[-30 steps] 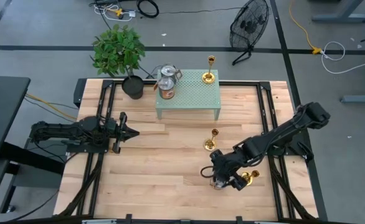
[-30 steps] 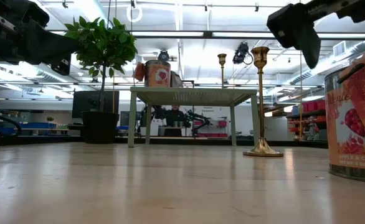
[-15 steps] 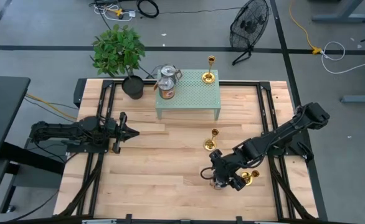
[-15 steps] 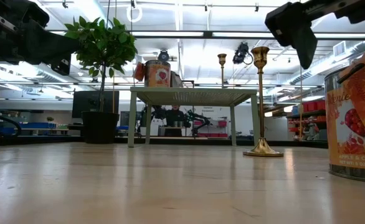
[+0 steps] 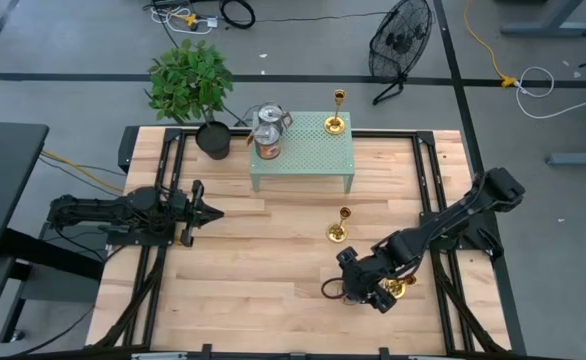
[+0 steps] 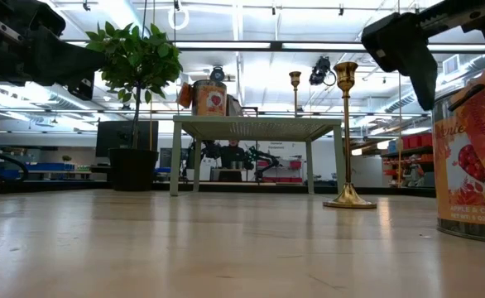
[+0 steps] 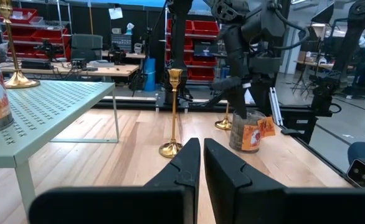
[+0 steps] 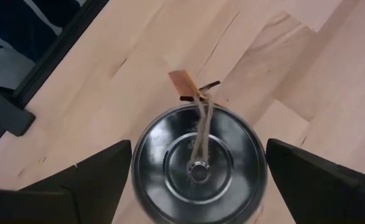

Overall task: Pick & Place candle stick holders
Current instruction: Put the silver scented candle on the shelf

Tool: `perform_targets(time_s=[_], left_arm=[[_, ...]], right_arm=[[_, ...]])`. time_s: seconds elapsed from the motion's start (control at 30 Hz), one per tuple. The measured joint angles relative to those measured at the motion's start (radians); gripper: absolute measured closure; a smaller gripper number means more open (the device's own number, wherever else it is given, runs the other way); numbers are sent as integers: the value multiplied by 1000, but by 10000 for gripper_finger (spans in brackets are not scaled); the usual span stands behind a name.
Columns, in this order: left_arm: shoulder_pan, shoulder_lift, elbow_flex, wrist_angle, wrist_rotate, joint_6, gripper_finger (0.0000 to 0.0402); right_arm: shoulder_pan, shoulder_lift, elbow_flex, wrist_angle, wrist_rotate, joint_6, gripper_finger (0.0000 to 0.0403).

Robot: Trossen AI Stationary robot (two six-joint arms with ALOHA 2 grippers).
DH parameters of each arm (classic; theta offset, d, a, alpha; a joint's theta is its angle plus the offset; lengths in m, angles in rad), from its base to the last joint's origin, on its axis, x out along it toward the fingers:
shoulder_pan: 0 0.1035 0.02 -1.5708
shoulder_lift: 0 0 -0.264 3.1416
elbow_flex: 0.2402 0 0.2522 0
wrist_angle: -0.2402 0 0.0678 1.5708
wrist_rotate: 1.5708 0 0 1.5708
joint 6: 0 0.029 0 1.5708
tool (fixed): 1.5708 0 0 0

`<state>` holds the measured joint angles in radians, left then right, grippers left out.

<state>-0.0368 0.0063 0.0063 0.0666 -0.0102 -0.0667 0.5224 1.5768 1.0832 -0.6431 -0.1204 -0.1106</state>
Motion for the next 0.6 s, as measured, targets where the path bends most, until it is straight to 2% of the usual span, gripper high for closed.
perform_targets(time_s=[0.6], left_arm=[[0,0,0,0,0,0,371]], right_arm=[[11,18,0,-9,86,-2,27]])
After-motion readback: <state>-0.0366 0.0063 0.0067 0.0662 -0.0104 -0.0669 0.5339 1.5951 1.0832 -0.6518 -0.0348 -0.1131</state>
